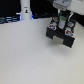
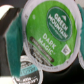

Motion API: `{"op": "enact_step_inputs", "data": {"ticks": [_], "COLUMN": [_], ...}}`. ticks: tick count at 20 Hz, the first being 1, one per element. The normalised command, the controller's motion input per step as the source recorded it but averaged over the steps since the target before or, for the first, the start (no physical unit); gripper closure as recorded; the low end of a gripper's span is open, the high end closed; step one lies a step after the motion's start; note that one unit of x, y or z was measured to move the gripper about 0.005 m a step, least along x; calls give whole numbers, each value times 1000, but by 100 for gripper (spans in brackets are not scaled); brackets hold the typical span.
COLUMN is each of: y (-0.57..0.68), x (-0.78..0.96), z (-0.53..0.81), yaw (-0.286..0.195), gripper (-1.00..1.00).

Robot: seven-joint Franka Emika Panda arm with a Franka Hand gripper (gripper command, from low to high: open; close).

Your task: Open the kcup holder, insert the kcup into the holder, and close the kcup holder

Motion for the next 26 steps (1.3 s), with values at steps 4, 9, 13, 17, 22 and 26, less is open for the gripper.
{"op": "enact_step_inputs", "data": {"ticks": [4, 9, 13, 17, 22, 26], "y": [111, 129, 150, 151, 69, -18], "x": [101, 140, 154, 137, 178, 245], "z": [-174, -148, -64, 114, 288, 377], "yaw": [16, 23, 24, 21, 32, 62], "gripper": [100, 100, -100, -100, -100, -100]}}
